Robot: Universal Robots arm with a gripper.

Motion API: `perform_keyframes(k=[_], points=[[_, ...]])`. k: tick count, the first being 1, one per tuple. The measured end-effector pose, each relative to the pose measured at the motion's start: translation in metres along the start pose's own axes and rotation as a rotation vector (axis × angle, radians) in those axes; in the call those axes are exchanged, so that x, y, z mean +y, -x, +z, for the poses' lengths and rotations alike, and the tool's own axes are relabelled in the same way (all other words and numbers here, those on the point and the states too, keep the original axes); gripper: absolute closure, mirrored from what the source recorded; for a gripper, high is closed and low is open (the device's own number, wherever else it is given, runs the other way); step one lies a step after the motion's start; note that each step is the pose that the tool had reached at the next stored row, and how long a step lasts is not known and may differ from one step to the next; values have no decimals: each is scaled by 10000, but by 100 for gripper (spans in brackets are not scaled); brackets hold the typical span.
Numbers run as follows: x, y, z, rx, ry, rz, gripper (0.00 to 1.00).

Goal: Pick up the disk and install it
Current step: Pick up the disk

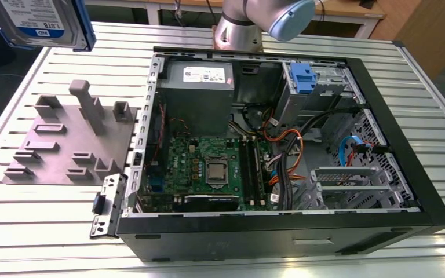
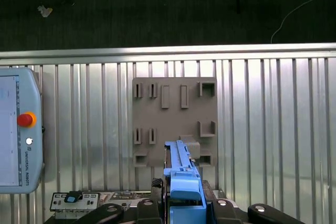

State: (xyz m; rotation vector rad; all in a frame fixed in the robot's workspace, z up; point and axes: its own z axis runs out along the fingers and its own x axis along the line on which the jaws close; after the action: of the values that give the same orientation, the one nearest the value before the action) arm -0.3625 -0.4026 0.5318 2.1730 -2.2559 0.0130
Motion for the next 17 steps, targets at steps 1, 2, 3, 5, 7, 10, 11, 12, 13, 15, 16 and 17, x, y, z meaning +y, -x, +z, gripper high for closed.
perform_keyframes(k=[1,2,3,5,7,10,11,12,13,15,16,17], points=[[-3,-16,1,8,0,0,64],[-12,-20,2,10,-2,-1,64],[-23,-20,1,11,-1,0,64],[-52,-19,1,11,-2,0,64],[-87,-18,0,12,0,0,64],[-137,-16,1,12,-1,0,64],[-155,-15,1,12,-1,0,64],[-176,-15,1,11,-1,0,64],[-198,-14,1,11,-2,-1,64],[-233,-13,1,10,-2,-1,64],[-245,-12,1,11,-1,-1,64],[-257,-12,1,11,-1,0,64]])
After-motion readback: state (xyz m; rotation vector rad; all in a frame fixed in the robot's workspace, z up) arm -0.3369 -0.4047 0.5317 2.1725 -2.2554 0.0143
